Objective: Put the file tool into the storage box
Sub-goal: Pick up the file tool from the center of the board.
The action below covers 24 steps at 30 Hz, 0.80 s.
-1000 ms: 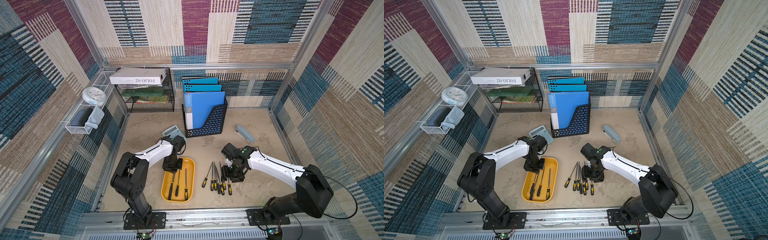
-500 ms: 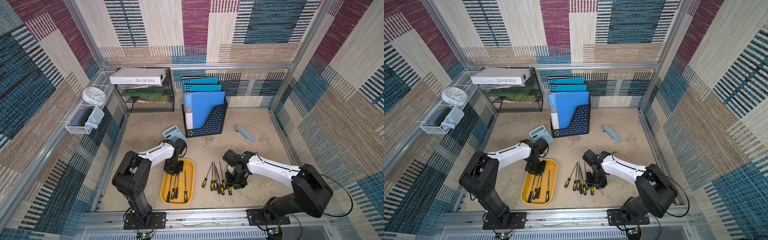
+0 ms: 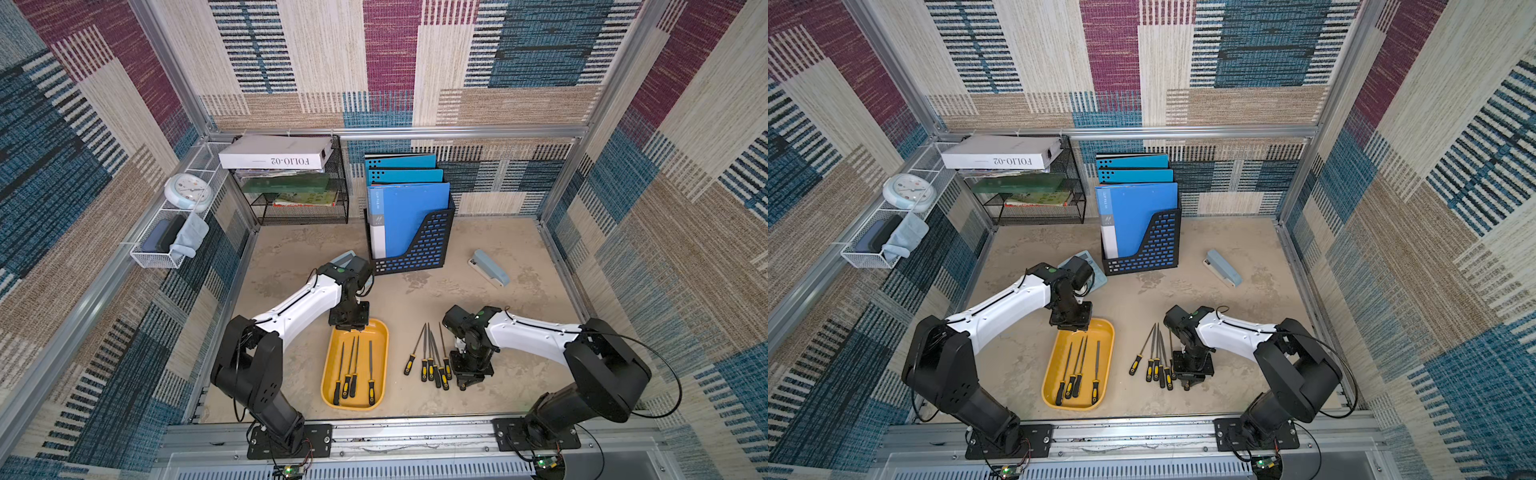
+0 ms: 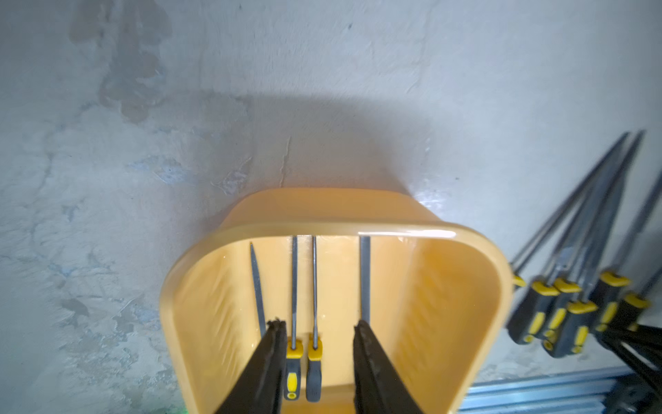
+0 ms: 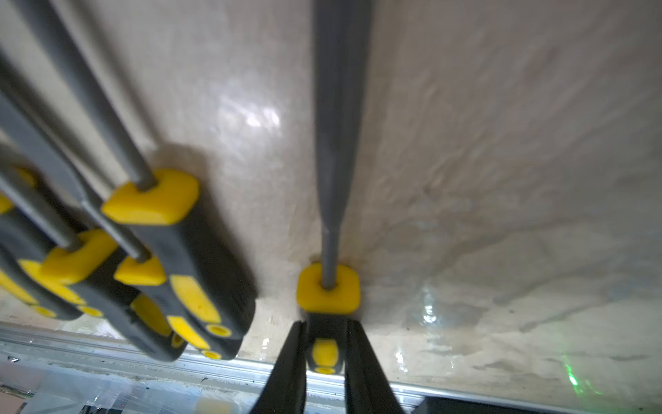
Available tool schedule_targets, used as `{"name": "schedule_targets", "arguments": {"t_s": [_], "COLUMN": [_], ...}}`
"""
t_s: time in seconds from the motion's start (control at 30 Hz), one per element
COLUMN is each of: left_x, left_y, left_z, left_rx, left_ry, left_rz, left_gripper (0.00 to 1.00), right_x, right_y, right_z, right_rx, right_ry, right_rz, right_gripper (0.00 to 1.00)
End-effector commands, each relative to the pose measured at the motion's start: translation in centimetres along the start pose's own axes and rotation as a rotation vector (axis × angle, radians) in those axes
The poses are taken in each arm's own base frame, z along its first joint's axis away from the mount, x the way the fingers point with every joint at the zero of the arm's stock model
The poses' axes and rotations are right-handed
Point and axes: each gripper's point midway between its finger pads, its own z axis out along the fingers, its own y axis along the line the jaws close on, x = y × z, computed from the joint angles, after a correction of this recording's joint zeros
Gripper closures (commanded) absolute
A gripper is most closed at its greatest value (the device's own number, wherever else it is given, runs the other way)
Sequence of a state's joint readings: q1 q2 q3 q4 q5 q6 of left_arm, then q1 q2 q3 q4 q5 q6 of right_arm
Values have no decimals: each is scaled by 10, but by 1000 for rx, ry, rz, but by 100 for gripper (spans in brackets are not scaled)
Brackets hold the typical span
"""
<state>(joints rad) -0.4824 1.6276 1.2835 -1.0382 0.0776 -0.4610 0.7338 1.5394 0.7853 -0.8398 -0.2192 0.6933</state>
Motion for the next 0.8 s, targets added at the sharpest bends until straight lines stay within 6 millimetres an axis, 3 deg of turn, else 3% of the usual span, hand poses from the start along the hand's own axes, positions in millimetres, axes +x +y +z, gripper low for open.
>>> {"name": "schedule_targets", "arguments": {"t_s": [0.0,0.1,0.23,0.5,0.6,0.77], "left_x": [1,-2,-7,-22,-24,-25], "left_y": [-9,-29,-62,-110,-116,-117], "left_z": [-24,-44,-65,-74,-67,-50], "left_rx": [53,169,349,585,602,585], "left_ry": [2,-14,-14,9,15,35], "left_rz": [-21,-40,-74,-193,-216,-241], "left_gripper": [62,59,58,56,55,55], "right_x": [-17,-30,-41,-38,-36,-29], "right_y": [-13,-7,21,99,126,152], "right_z": [-13,-46,-82,-95,-102,-107], "right_rx": [101,109,0,-259,-339,-419], "right_ry": [-97,-200,-305,-364,-375,-370], "right_rz": [-34,-80,-152,-266,-300,-347], "right_gripper": [86,91,92,94,95,97]}}
